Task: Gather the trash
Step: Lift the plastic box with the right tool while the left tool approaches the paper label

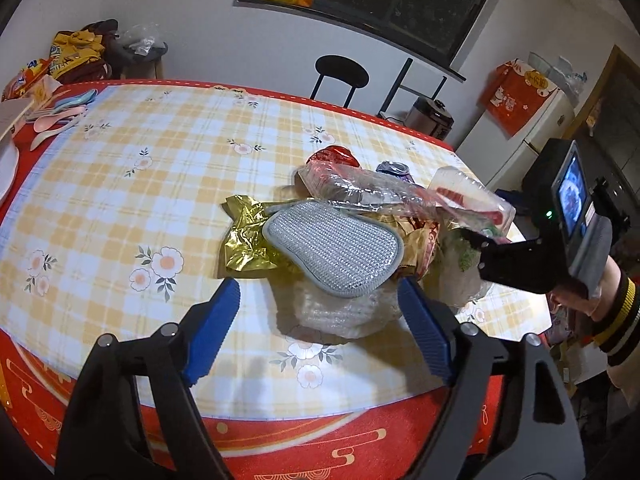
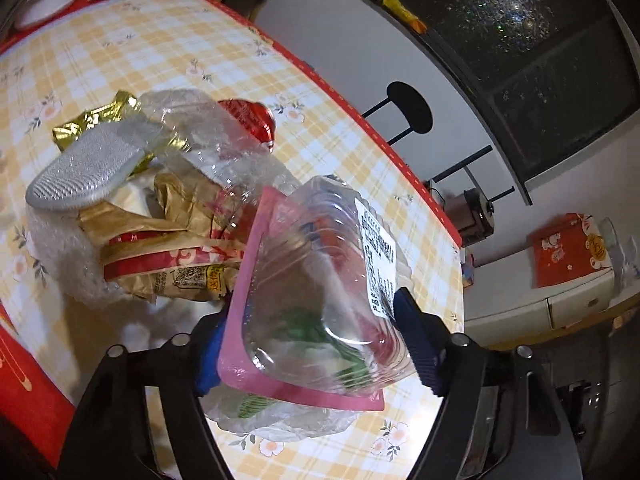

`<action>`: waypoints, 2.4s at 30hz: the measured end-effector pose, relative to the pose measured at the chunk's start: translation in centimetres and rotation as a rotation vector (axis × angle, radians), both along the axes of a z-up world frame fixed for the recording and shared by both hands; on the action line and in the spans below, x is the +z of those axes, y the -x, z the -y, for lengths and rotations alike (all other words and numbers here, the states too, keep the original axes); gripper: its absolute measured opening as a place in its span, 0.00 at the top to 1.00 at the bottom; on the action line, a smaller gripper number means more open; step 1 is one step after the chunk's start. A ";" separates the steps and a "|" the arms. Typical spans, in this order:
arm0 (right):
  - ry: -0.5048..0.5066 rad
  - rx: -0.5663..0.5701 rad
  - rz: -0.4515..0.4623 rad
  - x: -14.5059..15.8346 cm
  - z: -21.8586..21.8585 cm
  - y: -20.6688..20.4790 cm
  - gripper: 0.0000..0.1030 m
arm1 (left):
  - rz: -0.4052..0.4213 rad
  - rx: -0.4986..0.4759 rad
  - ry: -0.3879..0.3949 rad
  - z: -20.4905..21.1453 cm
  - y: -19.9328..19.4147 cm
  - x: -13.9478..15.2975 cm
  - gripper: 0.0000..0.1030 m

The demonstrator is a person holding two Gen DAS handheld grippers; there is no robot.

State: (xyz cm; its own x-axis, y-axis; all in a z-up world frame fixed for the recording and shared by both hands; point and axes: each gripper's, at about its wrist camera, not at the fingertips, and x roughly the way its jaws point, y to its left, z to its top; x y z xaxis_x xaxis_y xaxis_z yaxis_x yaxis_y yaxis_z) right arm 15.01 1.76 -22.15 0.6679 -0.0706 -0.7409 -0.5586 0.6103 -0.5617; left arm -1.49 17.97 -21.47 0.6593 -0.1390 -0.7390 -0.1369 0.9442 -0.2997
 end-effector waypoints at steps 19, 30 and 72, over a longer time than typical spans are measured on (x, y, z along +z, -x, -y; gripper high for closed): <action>-0.624 -0.267 0.021 7.9 9.1 1.2 0.37 | 0.022 -0.140 0.001 3.1 -2.4 0.3 0.22; -0.732 -0.411 0.044 8.2 16.8 3.5 0.37 | 0.040 -0.411 0.012 11.7 -6.3 -0.2 0.22; -0.865 -0.455 -0.098 3.1 37.1 0.8 0.39 | -0.308 0.173 0.506 17.8 -23.0 -8.4 0.41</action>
